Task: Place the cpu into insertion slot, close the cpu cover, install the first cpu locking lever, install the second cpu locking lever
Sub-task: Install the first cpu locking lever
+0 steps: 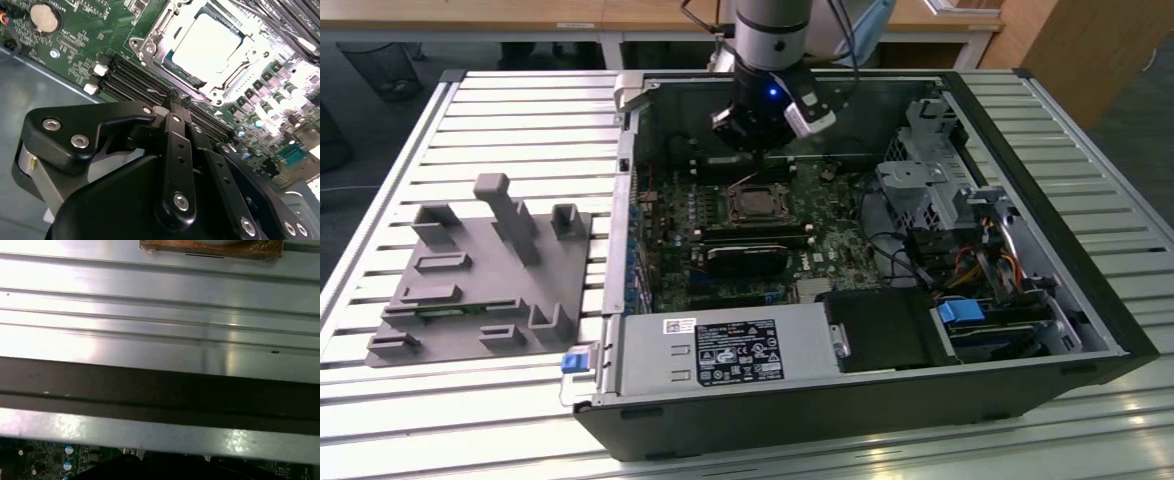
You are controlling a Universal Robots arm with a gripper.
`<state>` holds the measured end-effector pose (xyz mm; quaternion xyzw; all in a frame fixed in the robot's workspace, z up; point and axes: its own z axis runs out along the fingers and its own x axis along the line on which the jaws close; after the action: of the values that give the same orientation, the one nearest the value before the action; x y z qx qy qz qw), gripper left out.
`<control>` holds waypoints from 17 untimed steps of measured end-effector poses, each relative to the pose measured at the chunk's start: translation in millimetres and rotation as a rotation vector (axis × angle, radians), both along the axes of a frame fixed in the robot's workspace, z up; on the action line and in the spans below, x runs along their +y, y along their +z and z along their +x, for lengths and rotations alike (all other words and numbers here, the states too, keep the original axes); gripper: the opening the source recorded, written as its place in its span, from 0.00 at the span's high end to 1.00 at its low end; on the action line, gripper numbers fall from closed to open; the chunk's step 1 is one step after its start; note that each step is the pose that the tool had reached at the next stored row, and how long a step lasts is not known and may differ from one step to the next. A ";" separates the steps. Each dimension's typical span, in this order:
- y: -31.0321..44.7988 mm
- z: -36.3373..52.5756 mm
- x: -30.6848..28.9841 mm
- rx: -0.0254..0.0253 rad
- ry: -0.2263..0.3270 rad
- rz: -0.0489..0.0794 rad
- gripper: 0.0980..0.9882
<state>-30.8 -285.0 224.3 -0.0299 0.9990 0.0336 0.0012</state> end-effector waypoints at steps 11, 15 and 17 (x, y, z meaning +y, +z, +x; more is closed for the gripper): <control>-12.9 11.8 2.2 0.0000 -0.012 0.001 0.99; -18.8 12.8 2.9 0.0003 -0.012 0.000 0.99; -21.0 13.1 3.0 0.0005 -0.012 0.000 0.99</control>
<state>-17.7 -282.0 203.4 -0.0239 0.9991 0.0336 0.0011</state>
